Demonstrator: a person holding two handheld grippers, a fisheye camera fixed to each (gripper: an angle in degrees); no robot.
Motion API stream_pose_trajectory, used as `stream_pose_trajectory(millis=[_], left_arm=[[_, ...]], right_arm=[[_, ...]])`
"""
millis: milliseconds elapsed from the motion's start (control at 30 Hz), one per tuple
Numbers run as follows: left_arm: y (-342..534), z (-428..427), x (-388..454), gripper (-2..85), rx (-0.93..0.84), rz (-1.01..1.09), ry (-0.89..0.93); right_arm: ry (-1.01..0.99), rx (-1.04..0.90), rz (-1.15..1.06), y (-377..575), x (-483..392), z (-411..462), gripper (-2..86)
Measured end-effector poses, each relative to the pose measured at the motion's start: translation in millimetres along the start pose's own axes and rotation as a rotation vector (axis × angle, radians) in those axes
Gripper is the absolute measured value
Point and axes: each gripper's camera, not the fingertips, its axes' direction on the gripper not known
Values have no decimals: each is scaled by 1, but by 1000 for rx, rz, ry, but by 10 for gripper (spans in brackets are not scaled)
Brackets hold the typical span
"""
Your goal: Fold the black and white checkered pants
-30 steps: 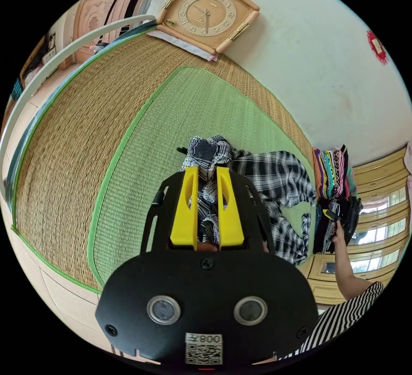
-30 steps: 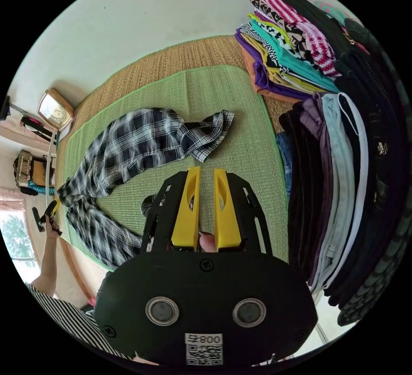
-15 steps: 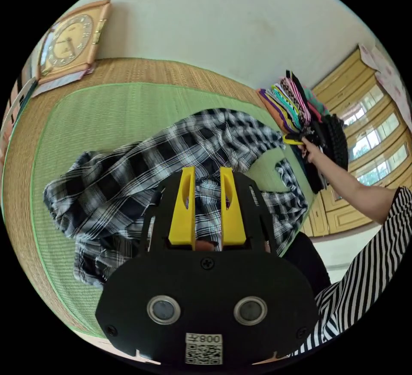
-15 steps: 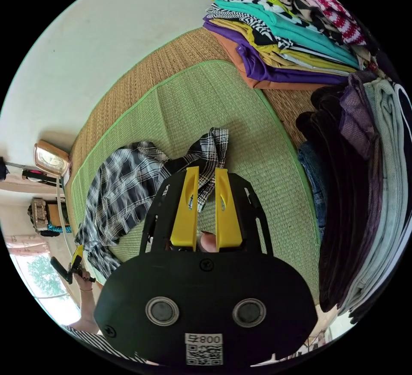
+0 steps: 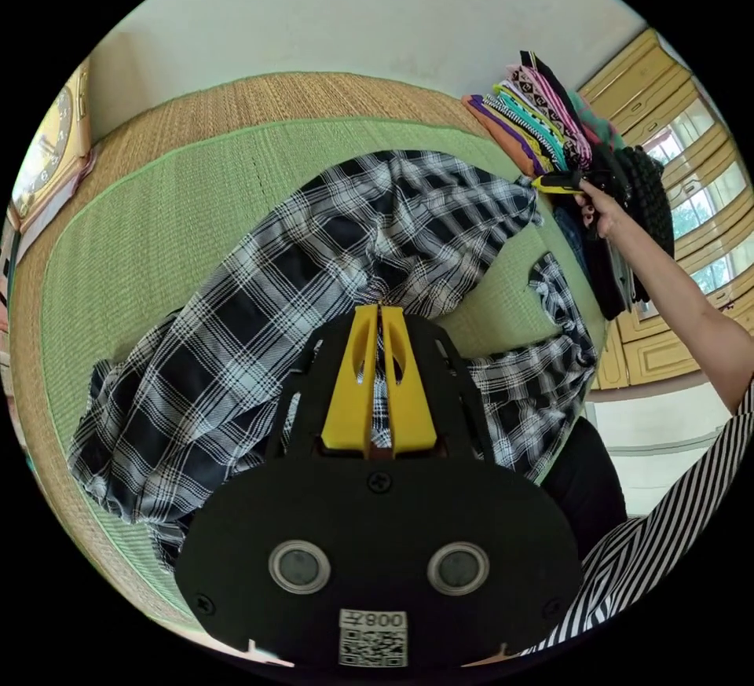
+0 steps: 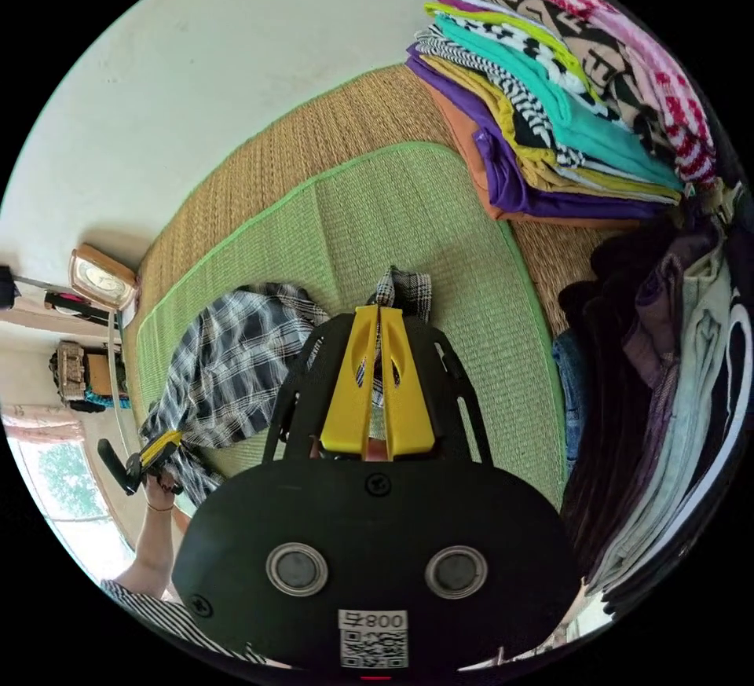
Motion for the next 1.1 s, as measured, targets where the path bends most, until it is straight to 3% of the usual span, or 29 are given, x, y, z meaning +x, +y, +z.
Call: stream_pose_trajectory(millis=[167, 333, 533, 700, 867, 1100], left_arm=[[7, -50, -10, 7, 207, -52, 67], [18, -62, -8, 14, 234, -28, 108], [38, -27, -10, 54, 70, -64, 94], [81, -46, -23, 75, 80, -129, 70], [167, -57, -55, 82, -21, -409, -98], [234, -51, -88, 86, -14, -657, -66]], right_arm=[[-132, 202, -83, -9, -10, -86, -3], [-103, 303, -103, 8, -1, -133, 3], [48, 95, 47, 29, 42, -71, 41], [-19, 20, -30, 82, 38, -42, 66], [31, -124, -196, 146, -4, 5, 72], [180, -151, -169, 159, -15, 27, 62]])
